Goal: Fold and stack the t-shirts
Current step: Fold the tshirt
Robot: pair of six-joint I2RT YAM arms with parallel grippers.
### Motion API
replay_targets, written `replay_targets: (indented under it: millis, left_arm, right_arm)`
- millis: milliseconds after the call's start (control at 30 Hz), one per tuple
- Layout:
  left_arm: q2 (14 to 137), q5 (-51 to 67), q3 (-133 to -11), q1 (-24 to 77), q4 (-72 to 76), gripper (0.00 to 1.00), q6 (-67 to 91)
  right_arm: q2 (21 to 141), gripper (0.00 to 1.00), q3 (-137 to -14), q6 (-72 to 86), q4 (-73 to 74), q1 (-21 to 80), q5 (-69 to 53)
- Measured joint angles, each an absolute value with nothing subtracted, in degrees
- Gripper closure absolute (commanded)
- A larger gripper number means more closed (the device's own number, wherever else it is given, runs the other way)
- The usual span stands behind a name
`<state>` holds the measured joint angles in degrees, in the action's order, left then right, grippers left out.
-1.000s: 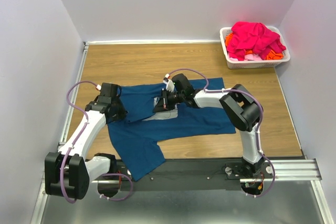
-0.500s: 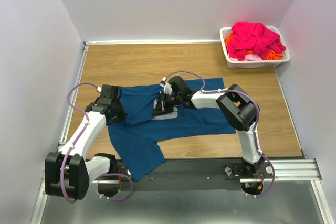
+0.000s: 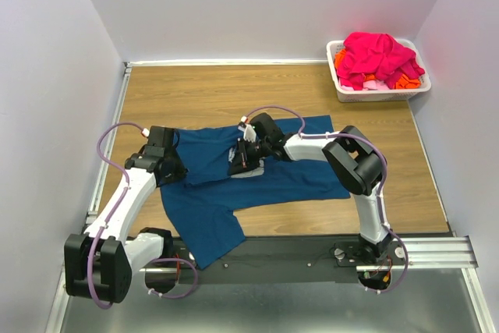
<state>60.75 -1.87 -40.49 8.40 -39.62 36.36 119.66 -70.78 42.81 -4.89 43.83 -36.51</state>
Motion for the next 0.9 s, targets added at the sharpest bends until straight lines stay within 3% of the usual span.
replay_targets:
  millis: [33, 67, 100, 167, 333, 400, 500, 633, 900]
  left_arm:
    - [60.64, -1.72, -40.23, 8.40, -39.59, 0.70, 36.25]
    - [60.45, -1.61, -39.94, 8.40, -39.57, 0.55, 36.29]
    - [60.14, -1.48, -39.75, 8.40, -39.59, 0.47, 36.38]
    - [59.37, -1.32, -39.66, 8.40, -39.62, 0.31, 36.84]
    - [57.12, -3.18, -41.60, 7.94, -39.20, 0.30, 37.32]
    - [57.82, -3.79, -43.70, 6.59, -36.97, 0.35, 36.95]
    - [61.56, -3.99, -46.68, 3.27, -31.09, 0.54, 35.20]
    - [75.24, -3.84, -53.15, -0.30, -23.03, 0.81, 33.26]
    - [98.70, -3.40, -64.86, -3.46, -14.50, 0.99, 29.76]
  right_arm:
    - [119.66, 0.74, -70.81, 42.57, -4.54, 43.81, -36.49]
    - [119.66, 0.67, -70.87, 42.19, -3.95, 43.81, -36.42]
    - [119.66, 0.64, -71.09, 41.63, -3.22, 43.81, -36.29]
    - [119.59, 0.61, -71.99, 39.99, -1.08, 43.81, -35.66]
    - [115.68, 0.61, -73.01, 35.57, 3.86, 40.73, -34.63]
    - [112.90, 0.60, -73.01, 34.20, 4.60, 37.39, -33.98]
    - [109.51, 0.60, -72.95, 32.84, 4.80, 30.83, -33.39]
    - [107.46, 0.62, -72.55, 31.33, 4.78, 20.53, -30.85]
    - [109.89, 0.64, -72.10, 28.99, 5.69, 9.78, -23.20]
